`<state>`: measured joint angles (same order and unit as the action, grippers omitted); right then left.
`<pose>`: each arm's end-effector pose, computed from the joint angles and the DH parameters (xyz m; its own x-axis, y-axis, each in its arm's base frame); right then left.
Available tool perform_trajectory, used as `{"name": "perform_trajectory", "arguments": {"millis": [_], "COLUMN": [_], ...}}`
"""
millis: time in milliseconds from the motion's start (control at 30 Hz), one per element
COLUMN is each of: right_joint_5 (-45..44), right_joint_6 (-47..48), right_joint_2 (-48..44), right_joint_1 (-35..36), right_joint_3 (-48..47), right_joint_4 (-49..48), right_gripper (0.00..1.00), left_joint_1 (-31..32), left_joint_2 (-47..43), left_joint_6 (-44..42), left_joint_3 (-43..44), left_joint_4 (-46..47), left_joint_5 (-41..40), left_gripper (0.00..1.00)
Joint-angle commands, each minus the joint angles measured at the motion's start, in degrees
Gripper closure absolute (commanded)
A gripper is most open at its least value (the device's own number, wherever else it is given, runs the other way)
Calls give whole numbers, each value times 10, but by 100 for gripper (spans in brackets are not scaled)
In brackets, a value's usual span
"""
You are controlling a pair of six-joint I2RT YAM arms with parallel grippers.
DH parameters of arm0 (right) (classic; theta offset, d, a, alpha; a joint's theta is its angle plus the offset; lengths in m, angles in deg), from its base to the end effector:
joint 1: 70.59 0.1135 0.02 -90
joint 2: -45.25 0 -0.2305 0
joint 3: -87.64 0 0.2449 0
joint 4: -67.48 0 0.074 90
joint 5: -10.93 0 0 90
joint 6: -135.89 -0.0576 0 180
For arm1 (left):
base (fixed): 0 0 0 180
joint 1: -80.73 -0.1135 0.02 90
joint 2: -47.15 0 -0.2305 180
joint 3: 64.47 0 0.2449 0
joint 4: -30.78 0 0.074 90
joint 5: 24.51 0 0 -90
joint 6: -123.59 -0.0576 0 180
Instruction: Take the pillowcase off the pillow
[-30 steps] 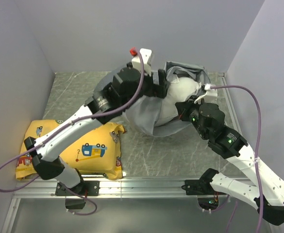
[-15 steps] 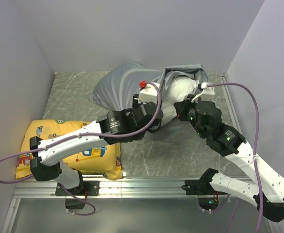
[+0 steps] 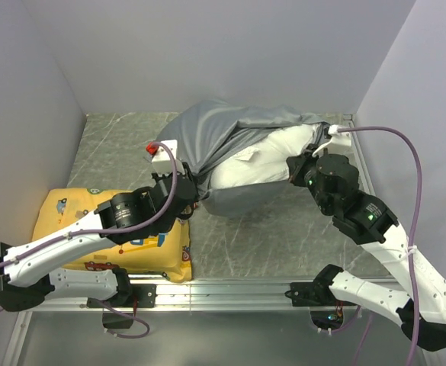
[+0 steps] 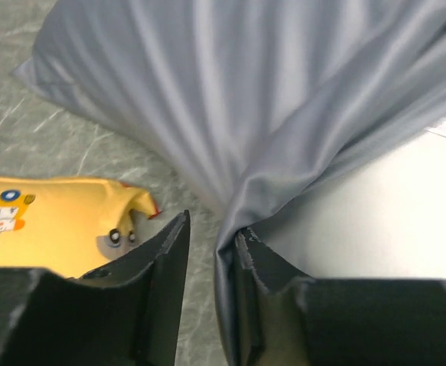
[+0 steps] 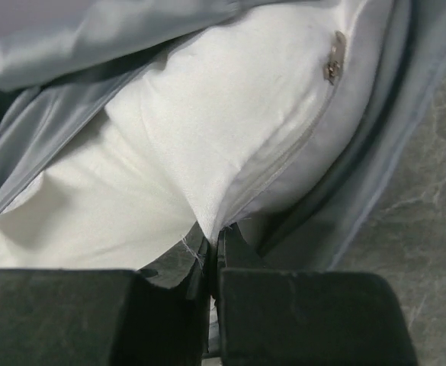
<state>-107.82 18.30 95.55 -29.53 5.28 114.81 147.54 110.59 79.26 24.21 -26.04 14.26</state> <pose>0.1693 0.1108 0.3881 -0.2807 0.2940 -0.9137 -0.1083 0.9361 0.3345 0.1327 -0.1958 0.3665 -0.3688 -0.2767 -0.8874 0.0719 0.9433 -0.3241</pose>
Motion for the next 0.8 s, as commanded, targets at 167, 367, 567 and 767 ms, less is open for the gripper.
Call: {"name": "perform_trajectory", "arguments": {"millis": [167,367,567,767], "right_joint_5": [86,107,112,103], "right_joint_6": [16,7,-3,-4], "right_joint_2": [24,48,74,82], "right_joint_1": [-68,-68,-51,-49], "right_joint_3": [-109,-140,-144,-154], "right_joint_4": [3,3,-4,-5], "right_gripper": [100,100,100,100], "left_joint_1": [-56,-28,35,50], "left_joint_2": [-58,-70,-36,17], "left_joint_6": [-21,-75,-101,-76], "left_joint_3": [-166,-241,-242,-238], "left_joint_4": [137,308,403,369], "left_joint_5": [170,299,321,288], "left_gripper": [70,52,37,39]}}
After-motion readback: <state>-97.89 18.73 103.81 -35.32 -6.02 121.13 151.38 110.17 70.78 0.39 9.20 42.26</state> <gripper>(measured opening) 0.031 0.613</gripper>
